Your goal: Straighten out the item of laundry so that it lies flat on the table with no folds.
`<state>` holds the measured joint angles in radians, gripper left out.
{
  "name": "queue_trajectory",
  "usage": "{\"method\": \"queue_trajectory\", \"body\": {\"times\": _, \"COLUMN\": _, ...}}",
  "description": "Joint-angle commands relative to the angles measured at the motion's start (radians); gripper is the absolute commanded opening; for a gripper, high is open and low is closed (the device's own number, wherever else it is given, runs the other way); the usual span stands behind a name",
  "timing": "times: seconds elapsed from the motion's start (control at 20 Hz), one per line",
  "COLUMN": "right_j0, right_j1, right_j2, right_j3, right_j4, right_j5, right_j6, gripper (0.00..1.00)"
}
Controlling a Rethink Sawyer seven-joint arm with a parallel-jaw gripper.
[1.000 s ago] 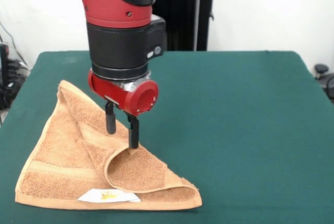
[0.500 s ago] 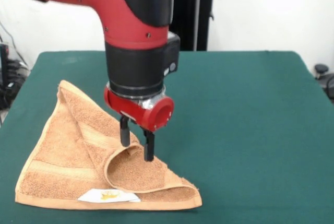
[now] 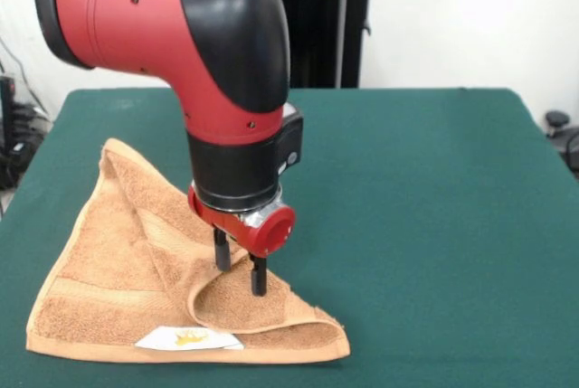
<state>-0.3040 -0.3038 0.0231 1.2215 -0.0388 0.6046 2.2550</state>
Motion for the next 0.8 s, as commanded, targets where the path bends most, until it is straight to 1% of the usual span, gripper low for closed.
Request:
{"method": "queue_trajectory", "body": {"times": 0.05, "right_j0": -0.009, "right_j1": -0.003, "right_j2": 0.102, "right_j3": 0.069, "right_j4": -0.033, "right_j5": -0.002, "right_j6": -0.060, "gripper": 1.00}}
{"method": "queue_trajectory", "body": {"times": 0.45, "right_j0": -0.010, "right_j1": -0.023, "right_j2": 0.102, "right_j3": 0.085, "right_j4": -0.028, "right_j5": 0.010, "right_j6": -0.057, "gripper": 1.00}}
{"method": "queue_trajectory", "body": {"times": 0.8, "right_j0": -0.006, "right_j1": -0.093, "right_j2": 0.078, "right_j3": 0.125, "right_j4": -0.026, "right_j5": 0.074, "right_j6": -0.056, "gripper": 1.00}}
